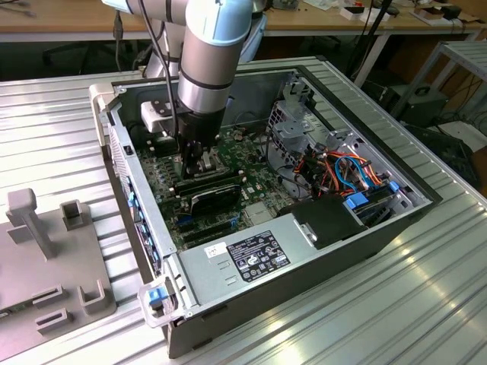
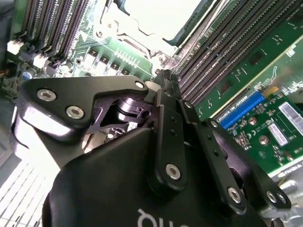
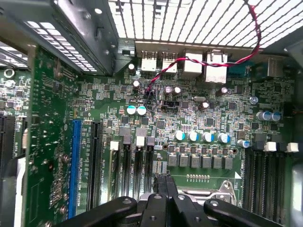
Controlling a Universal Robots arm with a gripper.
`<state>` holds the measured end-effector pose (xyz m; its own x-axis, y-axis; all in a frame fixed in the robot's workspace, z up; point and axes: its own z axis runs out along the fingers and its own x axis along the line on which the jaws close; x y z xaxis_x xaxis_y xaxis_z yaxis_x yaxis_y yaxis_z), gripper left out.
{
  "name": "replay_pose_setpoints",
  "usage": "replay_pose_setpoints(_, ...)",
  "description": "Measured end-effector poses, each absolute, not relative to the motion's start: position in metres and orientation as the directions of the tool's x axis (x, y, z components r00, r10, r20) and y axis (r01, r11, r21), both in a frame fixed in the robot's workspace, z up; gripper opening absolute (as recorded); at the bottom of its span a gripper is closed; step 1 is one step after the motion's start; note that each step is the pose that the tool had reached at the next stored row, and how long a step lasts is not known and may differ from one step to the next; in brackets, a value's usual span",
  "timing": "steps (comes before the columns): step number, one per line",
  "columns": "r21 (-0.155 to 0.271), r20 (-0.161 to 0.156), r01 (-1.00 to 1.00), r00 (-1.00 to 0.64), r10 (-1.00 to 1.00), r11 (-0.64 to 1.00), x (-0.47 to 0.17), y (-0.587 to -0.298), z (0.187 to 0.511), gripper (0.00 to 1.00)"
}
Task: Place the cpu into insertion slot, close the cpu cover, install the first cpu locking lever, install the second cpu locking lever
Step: 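Install the second cpu locking lever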
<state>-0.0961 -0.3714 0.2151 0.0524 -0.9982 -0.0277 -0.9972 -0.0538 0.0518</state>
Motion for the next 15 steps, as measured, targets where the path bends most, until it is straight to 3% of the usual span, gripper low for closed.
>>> replay_pose_setpoints(15,0.052,-0.028,-0.997,0.052,-0.998,-0.054,-0.0961,-0.3714,0.2155,0.11)
